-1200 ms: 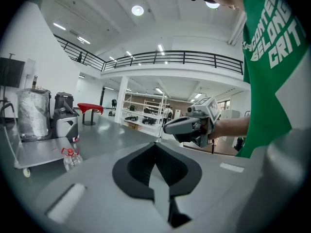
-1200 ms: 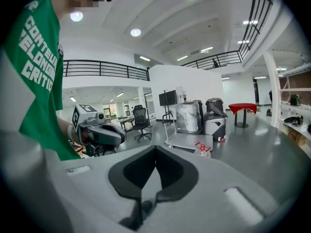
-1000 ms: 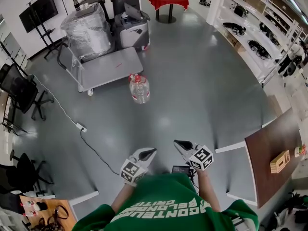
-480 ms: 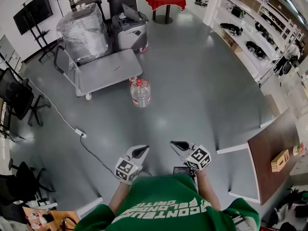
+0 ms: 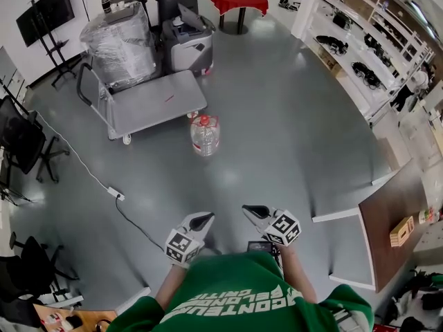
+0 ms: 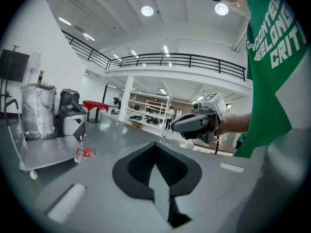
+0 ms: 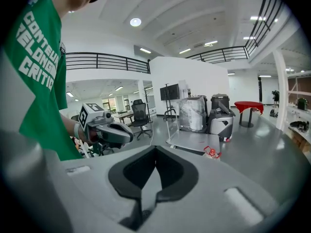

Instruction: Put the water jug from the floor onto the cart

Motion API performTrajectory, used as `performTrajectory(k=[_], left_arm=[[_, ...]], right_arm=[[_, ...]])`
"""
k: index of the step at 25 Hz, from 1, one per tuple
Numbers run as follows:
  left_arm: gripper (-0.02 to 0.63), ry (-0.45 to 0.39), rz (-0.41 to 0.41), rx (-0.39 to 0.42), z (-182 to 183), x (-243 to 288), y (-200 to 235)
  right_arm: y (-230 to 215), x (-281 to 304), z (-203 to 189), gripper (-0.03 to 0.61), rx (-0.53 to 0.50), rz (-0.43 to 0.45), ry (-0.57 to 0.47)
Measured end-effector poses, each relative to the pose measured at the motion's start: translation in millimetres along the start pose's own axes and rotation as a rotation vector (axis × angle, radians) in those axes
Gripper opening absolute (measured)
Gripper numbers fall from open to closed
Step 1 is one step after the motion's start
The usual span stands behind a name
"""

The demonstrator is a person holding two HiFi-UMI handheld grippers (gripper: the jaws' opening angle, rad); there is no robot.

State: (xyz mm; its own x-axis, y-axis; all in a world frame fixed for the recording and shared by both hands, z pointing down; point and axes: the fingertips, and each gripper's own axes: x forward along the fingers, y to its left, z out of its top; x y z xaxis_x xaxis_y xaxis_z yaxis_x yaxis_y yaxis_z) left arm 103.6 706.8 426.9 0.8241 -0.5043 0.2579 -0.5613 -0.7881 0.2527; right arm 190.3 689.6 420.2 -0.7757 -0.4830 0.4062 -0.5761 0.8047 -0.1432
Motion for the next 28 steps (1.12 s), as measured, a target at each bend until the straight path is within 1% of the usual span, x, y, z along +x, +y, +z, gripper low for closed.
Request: performTrajectory(k=[5, 9, 13, 21, 25, 28], left_arm=[[0.012, -0.009, 0.022, 0.005, 5, -26, 27], [0.012, -0.002, 0.035, 0.014, 0, -41, 49], [0.012, -0.007, 0.060, -0.013, -4, -51, 61], [0.012, -0.014, 0.115, -0.049, -4, -46, 78], [0.012, -0.004, 0.167, -0.061, -1, -43, 98], [0.012, -0.015, 0.215, -0.077, 10, -38, 117]], right_arm=[[15, 29, 10, -0.011, -0.006, 0.017, 0.003], [27, 53, 15, -0.011, -0.022, 0.039, 0.008], [34, 68, 15, -0.010, -0.032, 0.069, 0.039], [13, 93, 29, -0.009, -0.055, 0.134, 0.041], [-3, 116, 37, -0.011, -0.059, 0.184, 0.033], [-18, 129, 55, -0.011, -0.072, 0.227, 0.010]])
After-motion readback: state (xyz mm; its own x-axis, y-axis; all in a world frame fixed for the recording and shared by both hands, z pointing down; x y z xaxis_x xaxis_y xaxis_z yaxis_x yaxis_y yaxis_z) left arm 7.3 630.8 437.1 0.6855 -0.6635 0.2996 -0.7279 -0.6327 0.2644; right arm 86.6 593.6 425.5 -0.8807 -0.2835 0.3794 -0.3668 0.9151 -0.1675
